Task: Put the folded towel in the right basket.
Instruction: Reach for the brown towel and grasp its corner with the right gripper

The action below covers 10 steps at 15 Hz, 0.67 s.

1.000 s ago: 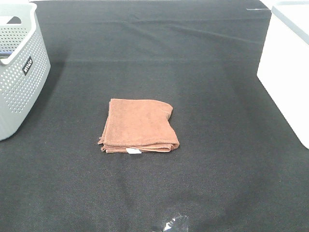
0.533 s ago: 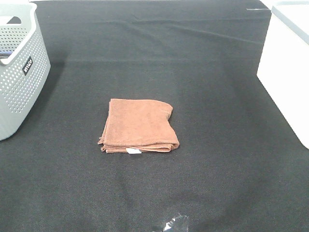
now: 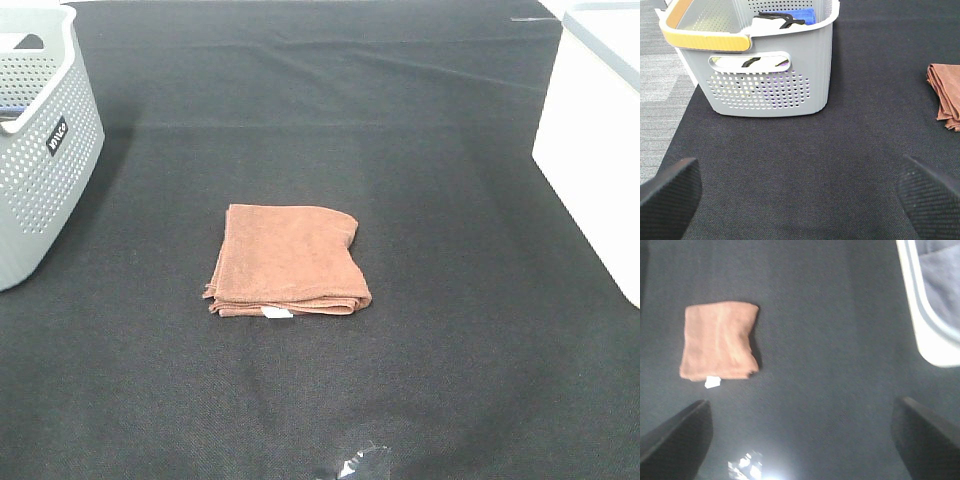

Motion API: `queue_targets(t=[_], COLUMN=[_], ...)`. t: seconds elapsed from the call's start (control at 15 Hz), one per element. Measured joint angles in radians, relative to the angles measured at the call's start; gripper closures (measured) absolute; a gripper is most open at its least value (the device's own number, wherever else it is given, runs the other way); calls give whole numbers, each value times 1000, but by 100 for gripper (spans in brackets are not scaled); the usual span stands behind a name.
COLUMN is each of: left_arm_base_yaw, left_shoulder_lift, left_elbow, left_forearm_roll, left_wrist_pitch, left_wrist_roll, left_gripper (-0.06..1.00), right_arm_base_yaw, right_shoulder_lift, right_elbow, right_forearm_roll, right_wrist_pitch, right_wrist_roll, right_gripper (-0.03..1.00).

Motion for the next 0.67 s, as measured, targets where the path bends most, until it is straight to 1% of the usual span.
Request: queue_targets(t=[0.07,0.13,0.27,0.33,0.47,0.53,0.6,0.67], left_arm_base_yaw=[0,0,0,0,0,0,0,0], left_shoulder_lift=[0,0,0,0,0,0,0,0], left_elbow=[0,0,0,0,0,0,0,0], left_forearm_roll=[0,0,0,0,0,0,0,0], left_wrist_pitch=[0,0,0,0,0,0,0,0], left_wrist_roll=[0,0,0,0,0,0,0,0], left_gripper=[-5,-5,-5,-5,-5,-5,-5,-5], right_arm_base_yaw=[0,0,19,68,203,276,302,302], right_shoulder_lift=[58,126,226,296,437,552,631,631], right_elbow=[-39,-77,-109,-113,-117,-139,-164,-164], right_forearm_roll=[27,82,166,199,252,288,303,303], right_wrist_pitch=[-2,-14,-39,-80,-189,-237,-241,-241], right_wrist_roll=[-9,-36,-80,-89,-100,-103,-106,-106], right_gripper=[4,4,4,4,4,4,4,4])
